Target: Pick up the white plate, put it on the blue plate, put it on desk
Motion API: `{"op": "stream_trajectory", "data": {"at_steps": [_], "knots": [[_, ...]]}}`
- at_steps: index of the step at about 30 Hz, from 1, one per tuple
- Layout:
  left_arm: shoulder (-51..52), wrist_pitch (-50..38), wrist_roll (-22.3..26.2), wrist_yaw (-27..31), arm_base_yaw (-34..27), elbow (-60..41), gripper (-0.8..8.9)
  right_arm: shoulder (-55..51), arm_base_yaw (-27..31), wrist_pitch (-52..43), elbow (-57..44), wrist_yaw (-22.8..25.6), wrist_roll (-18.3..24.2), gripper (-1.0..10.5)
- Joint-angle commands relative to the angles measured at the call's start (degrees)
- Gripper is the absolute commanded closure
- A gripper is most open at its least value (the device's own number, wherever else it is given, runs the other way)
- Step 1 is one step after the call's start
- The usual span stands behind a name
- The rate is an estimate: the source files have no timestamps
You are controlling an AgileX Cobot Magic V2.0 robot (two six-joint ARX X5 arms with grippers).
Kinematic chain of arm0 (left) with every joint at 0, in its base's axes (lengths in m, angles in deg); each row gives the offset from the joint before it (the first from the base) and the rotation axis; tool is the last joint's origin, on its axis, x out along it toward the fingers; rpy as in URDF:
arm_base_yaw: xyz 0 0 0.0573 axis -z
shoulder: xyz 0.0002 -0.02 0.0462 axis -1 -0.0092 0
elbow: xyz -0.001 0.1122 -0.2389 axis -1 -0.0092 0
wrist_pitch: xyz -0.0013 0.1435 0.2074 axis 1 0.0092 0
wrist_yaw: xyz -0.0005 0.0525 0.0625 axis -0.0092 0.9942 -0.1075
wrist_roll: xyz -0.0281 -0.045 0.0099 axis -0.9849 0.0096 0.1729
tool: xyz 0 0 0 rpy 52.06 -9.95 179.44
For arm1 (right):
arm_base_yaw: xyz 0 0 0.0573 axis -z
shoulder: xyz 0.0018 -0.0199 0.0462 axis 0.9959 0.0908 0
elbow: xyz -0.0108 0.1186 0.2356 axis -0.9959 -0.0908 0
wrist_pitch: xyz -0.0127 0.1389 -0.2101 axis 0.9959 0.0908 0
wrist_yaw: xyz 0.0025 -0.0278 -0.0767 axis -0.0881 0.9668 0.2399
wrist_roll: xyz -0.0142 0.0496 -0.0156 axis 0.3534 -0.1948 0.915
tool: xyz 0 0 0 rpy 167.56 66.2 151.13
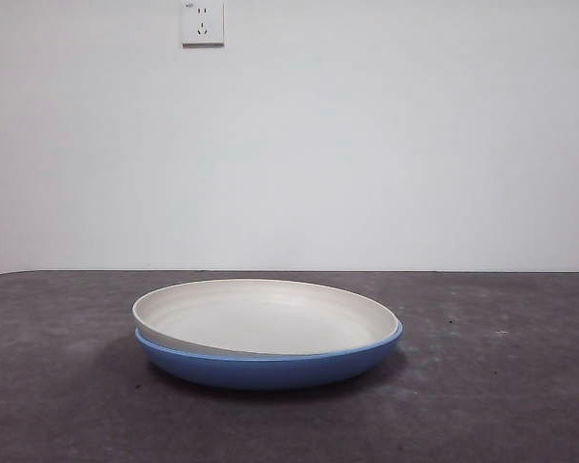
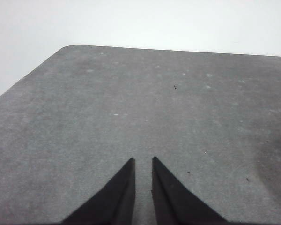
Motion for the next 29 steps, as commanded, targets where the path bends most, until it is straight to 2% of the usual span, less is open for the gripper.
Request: {"op": "stream_trajectory", "data": {"at_steps": [1,5,9,12,16,24,29], "knots": [[0.07,0.28,0.46,0.13,-0.04,-1.18,7.56,-2.84,6.99,-16.35,-11.37,0.17,3.54,9.1],[0.07,0.28,0.46,0.13,-0.04,-1.18,7.56,-9.44,12.48,-33.81,-28.24,0.31,3.34,9.1],[0.07,0.28,0.46,0.13,-0.04,-1.18,7.56,-15.93,12.94,-45.48,-42.62,3.37,3.41,9.1],[0.07,0.28,0.46,0.13,-0.04,-1.18,7.56,-20.09,12.90,-50.56,-50.64,3.48,3.32,9.1],[0.07,0.28,0.46,0.13,-0.04,-1.18,7.56,-24.00,12.72,-51.84,-56.28,4.15,3.04,9.1],[0.07,0.28,0.46,0.13,-0.04,-1.18,7.56,-26.64,11.47,-45.13,-57.64,14.29,2.47,9.1],[0.07,0.26,0.46,0.13,-0.04,-1.18,7.56,-26.86,11.47,-42.86,-57.64,14.03,1.79,9.1]]}}
